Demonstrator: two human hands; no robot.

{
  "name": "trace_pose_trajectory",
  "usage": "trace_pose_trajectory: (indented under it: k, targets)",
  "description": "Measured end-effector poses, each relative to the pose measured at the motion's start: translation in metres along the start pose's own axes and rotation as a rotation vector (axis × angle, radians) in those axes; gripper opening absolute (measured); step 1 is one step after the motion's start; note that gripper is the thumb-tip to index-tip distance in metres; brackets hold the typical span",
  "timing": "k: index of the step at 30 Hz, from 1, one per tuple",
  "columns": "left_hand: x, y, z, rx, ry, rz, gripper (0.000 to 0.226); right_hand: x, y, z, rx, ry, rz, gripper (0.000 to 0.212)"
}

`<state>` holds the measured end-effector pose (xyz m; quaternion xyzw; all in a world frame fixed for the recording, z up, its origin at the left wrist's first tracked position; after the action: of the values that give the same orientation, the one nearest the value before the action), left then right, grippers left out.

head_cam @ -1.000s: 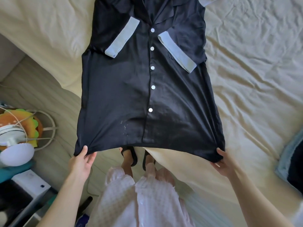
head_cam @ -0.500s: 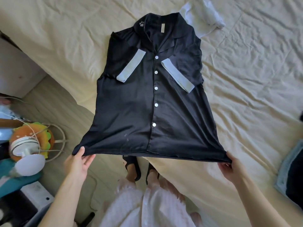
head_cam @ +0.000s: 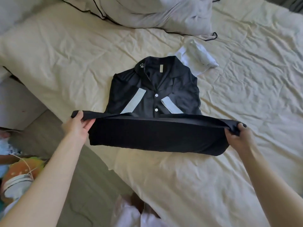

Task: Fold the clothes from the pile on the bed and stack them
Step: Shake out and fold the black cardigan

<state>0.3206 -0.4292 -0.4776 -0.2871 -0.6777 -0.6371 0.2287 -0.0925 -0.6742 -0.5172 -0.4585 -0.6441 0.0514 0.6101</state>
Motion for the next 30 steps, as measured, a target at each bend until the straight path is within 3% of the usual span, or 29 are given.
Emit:
trace_pose_trajectory:
  k: [5, 21, 24, 27, 30]
  targets:
    - [-0.059, 0.027, -0.081, -0.04, -0.08, -0.022, 0.008, -0.054, -0.016, -0.079, -0.109, -0.002, -0.013, 0.014]
    - [-0.21, 0.056, -0.276, -0.063, -0.126, -0.071, 0.009, -0.182, -0.026, -0.265, -0.094, 0.016, 0.103, 0.009]
    - [-0.226, 0.047, -0.292, -0.079, -0.143, -0.057, 0.005, -0.201, -0.025, -0.28, -0.151, -0.006, 0.102, 0.023]
    - [-0.237, 0.031, -0.291, -0.243, -0.222, -0.039, 0.03, -0.211, -0.007, -0.28, -0.07, -0.097, 0.061, 0.042]
    - [-0.233, 0.014, -0.269, -0.488, -0.217, -0.208, 0.023, -0.203, 0.012, -0.27, 0.125, -0.092, 0.118, 0.036]
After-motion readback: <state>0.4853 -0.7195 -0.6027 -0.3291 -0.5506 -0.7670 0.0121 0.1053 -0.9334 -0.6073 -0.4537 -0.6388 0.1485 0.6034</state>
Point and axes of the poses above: each hand's wrist, its own x-axis away from the middle knuckle, its own z-axis out of the back of the hand, y = z × x, the point moved 1 cm from there along -x, towards the middle knuckle, and after that the axes turned 3 degrees about z, right-handed, at the moved point
